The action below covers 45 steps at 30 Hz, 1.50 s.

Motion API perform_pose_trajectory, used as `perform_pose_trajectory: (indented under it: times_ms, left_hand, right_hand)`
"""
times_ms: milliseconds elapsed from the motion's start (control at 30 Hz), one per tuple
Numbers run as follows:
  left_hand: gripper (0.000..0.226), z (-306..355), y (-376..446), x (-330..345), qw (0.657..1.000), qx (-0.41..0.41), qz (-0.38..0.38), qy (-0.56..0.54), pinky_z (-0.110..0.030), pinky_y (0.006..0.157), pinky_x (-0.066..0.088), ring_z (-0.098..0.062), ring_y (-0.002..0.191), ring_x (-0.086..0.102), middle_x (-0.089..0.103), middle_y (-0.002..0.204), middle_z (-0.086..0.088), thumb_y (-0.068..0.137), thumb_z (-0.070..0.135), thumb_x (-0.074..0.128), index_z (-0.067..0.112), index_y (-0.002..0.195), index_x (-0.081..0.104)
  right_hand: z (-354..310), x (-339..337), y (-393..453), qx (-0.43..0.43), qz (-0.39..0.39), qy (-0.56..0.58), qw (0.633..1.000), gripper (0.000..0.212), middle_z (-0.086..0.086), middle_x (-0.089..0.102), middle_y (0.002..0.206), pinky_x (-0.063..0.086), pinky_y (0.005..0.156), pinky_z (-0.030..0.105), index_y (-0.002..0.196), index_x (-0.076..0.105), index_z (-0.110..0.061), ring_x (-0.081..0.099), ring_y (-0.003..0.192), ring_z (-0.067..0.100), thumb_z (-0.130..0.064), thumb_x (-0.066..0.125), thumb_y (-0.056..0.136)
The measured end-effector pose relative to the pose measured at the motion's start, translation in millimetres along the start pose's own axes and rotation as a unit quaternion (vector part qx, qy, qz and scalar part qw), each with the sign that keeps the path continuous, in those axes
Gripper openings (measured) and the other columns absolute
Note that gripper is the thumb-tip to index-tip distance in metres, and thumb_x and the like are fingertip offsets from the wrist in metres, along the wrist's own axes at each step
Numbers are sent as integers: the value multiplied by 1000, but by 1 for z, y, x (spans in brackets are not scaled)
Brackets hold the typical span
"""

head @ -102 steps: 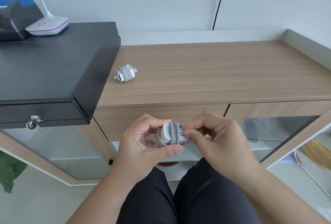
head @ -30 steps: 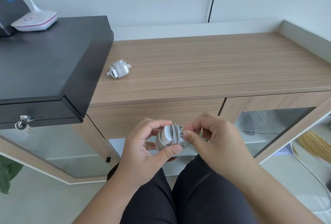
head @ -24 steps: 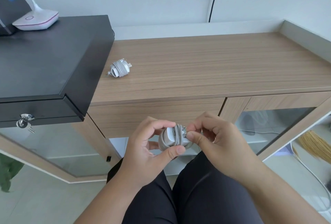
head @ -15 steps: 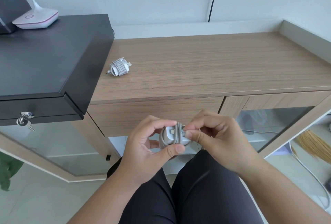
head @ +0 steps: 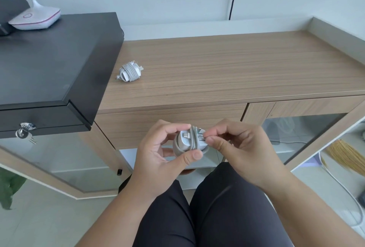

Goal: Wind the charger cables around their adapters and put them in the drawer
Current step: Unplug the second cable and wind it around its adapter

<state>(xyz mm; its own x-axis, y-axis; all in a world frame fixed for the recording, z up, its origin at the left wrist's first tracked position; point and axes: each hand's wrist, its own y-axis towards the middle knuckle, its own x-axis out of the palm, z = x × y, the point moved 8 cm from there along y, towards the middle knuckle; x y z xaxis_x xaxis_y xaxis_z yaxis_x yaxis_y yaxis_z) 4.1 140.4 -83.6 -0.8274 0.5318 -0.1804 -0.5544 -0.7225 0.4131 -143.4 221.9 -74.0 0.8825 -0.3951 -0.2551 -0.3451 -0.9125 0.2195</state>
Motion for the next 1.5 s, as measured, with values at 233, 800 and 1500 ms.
perform_pose_trajectory:
  times_ms: [233, 800, 1500]
  left_hand:
    - [42, -8, -3, 2, 1000, -17, 1, -27, -25, 70, 53, -24, 92, 62, 62, 96, 11, 65, 40, 85, 39, 103, 68]
    - [47, -18, 1, 6, 989, -95, 17, -115, -41, 71, 60, -15, 97, 66, 70, 104, -1, 60, 44, 88, 33, 102, 70]
    - [43, -8, -3, 15, 986, -71, 7, -148, -27, 77, 56, -17, 110, 64, 70, 116, 4, 65, 20, 82, 35, 103, 69]
  right_hand:
    - [9, 6, 0, 46, -42, 107, 992, 11, 5, 75, 88, 55, 81, 32, 88, 77, -17, 70, 87, 21, -19, 72, 78]
    - [15, 4, 3, 43, -6, 154, 987, 16, 7, 72, 91, 52, 88, 28, 92, 77, -13, 67, 93, 20, -18, 70, 79]
    - [23, 3, -4, 70, 39, 265, 961, 18, 4, 77, 89, 51, 80, 18, 84, 79, -18, 70, 89, 12, -12, 72, 68]
